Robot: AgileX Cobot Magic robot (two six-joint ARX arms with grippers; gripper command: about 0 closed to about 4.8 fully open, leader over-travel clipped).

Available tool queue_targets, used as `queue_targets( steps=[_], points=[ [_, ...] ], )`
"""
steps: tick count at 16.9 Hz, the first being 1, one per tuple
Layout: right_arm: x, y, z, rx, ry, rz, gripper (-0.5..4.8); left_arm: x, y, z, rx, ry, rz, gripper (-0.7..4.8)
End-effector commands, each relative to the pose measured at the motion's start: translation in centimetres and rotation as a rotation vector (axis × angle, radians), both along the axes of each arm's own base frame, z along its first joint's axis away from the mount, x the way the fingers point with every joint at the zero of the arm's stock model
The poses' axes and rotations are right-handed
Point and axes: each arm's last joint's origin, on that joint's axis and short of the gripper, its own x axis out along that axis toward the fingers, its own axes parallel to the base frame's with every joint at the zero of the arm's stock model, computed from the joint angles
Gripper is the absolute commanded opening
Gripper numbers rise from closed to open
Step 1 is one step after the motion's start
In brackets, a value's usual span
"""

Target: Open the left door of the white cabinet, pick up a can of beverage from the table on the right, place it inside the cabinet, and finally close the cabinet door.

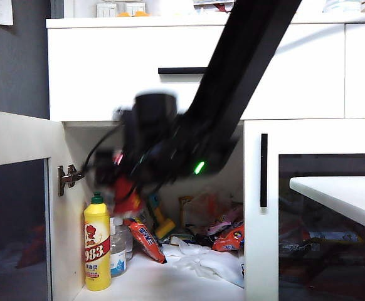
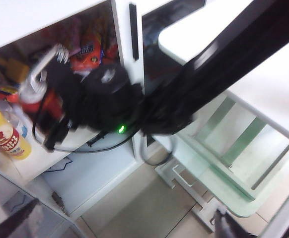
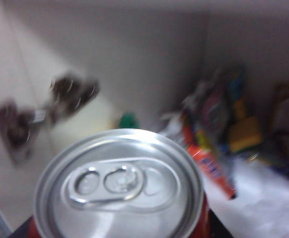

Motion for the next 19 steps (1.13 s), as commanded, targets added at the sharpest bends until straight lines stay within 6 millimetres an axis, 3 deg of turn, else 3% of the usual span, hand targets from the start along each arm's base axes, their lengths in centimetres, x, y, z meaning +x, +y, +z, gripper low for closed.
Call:
queue_targets(
  steps=[1,5,13,19],
  points=[
    [1.6,1.4,0.2,0.07,-0.075,-0.01,1.57,-0.5,0.8,0.0,0.015,-0.02,0.035,4.79],
    [3.6,2.0,-0.7,0.059,-0.069,-0.156,1.85,-1.0,1.5,-0.1,0.033,-0.025,0.056,4.79],
    [7.6,2.5,-0.6,0.087,-0.095,-0.174,1.78,-1.0,1.5,-0.1,0.035,-0.026,0.056,4.79],
    [9.5,0.2,-0.8,0.096,-0.072,-0.228,1.78,-1.0,1.5,-0.1,0.039,-0.028,0.054,4.79]
  ],
)
